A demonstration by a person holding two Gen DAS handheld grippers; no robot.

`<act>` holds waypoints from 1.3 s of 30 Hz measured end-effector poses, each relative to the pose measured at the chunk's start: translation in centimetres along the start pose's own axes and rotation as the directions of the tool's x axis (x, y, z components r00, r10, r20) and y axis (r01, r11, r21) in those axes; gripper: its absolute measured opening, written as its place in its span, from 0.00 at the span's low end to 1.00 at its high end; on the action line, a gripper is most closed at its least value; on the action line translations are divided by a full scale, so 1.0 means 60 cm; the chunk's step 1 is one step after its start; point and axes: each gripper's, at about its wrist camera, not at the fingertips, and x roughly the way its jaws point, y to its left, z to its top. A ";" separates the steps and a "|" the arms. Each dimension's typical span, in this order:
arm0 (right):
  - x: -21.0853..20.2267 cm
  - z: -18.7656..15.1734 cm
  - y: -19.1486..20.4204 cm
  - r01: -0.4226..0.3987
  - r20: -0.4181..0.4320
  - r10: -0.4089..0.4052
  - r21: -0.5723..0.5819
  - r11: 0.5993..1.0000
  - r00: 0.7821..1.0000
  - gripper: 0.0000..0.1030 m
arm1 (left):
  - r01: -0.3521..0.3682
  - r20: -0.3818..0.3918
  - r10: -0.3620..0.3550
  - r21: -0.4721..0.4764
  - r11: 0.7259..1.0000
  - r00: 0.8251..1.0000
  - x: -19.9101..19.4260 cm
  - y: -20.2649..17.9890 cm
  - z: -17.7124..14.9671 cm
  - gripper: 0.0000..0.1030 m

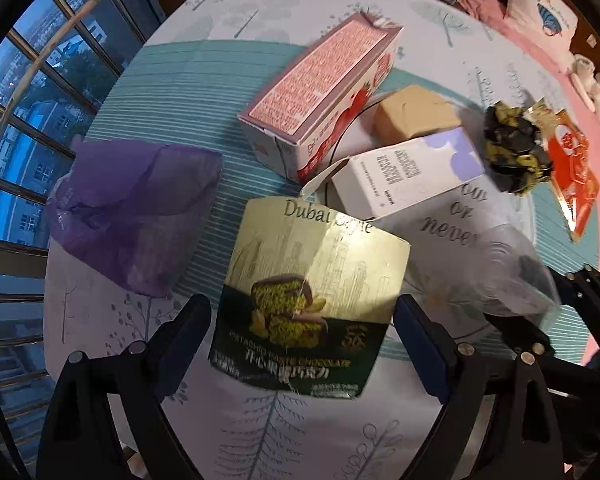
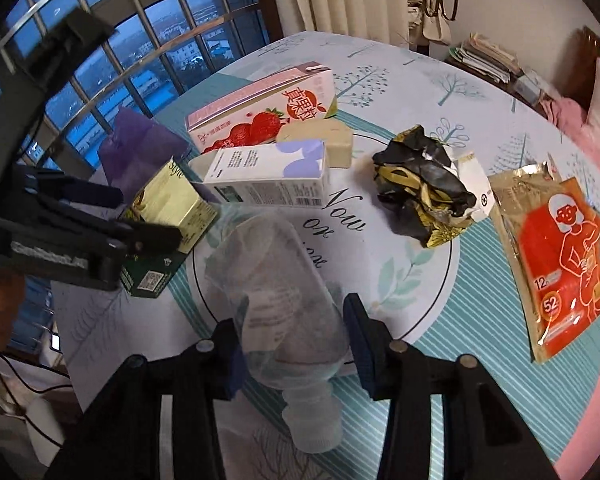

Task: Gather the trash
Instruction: 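Grasp the Dubai Style chocolate box with the left gripper while the right grasps the plastic bottle, then lower both held items over the bin and open both grippers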

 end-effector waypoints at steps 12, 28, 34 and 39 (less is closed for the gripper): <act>-0.007 -0.015 -0.007 -0.018 -0.003 0.018 0.062 0.998 1.000 0.42 | -0.012 0.009 0.011 0.002 1.000 1.000 0.018 -0.002 0.000 0.80; -0.071 -0.050 0.068 0.052 0.069 -0.065 0.176 0.983 0.995 0.42 | 0.078 0.163 -0.102 0.149 0.986 0.981 -0.118 0.015 -0.091 0.78; -0.109 -0.093 0.146 0.084 0.089 -0.111 0.265 0.961 0.990 0.42 | 0.113 0.213 -0.162 0.226 0.968 0.964 -0.184 0.067 -0.162 0.78; -0.143 -0.137 0.231 0.085 0.114 -0.133 0.353 0.932 0.985 0.42 | 0.120 0.258 -0.198 0.291 0.949 0.946 -0.230 0.127 -0.233 0.78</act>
